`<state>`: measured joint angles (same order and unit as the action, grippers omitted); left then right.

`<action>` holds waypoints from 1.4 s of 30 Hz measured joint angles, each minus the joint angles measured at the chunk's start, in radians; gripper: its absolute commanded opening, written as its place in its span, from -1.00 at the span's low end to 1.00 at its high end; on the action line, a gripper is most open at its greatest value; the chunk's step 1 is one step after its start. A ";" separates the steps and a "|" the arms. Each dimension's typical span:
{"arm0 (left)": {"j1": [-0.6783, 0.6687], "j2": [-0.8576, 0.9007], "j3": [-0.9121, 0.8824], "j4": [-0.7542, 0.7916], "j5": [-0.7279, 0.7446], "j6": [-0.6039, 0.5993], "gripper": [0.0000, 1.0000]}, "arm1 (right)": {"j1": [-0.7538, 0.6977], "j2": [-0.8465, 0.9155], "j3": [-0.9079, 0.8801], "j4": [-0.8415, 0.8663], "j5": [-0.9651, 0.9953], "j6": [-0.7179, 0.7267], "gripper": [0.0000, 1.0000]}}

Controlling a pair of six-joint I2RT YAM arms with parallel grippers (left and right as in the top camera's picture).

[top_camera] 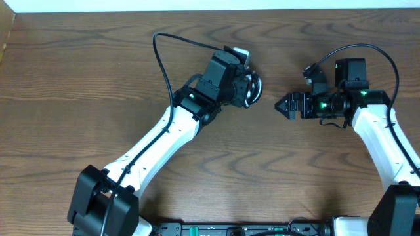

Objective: Untangle cables
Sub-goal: 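Reach the right gripper to the held coil and grasp a loop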

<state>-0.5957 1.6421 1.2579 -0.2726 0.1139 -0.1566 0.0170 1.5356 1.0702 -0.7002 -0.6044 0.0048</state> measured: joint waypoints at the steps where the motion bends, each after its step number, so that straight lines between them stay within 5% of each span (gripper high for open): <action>1: 0.000 0.000 0.000 -0.002 0.000 -0.005 -0.85 | 0.000 0.000 0.000 0.002 -0.024 -0.003 0.85; 11: -0.002 0.000 0.000 0.003 0.016 -0.084 -0.85 | 0.059 0.000 0.000 0.096 -0.080 -0.016 0.22; 28: -0.072 0.000 0.000 0.007 0.072 -0.115 -0.85 | 0.206 0.000 -0.001 0.190 0.190 0.156 -0.09; 35: -0.080 0.000 0.000 0.007 0.084 -0.152 -0.85 | 0.216 0.000 -0.060 0.244 0.306 0.215 -0.01; 37: -0.080 -0.003 0.000 0.007 0.095 -0.158 -0.84 | 0.216 0.000 -0.082 0.285 0.313 0.224 -0.33; 39: -0.080 -0.009 0.000 0.006 0.105 -0.161 -0.85 | 0.216 0.000 -0.106 0.323 0.311 0.238 -0.93; 42: -0.083 -0.015 0.000 0.005 0.122 -0.162 -0.85 | 0.220 0.000 -0.131 0.362 0.305 0.261 -0.98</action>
<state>-0.6788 1.6268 1.2579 -0.2680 0.2356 -0.3183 0.2371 1.5352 0.9390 -0.3386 -0.2993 0.2653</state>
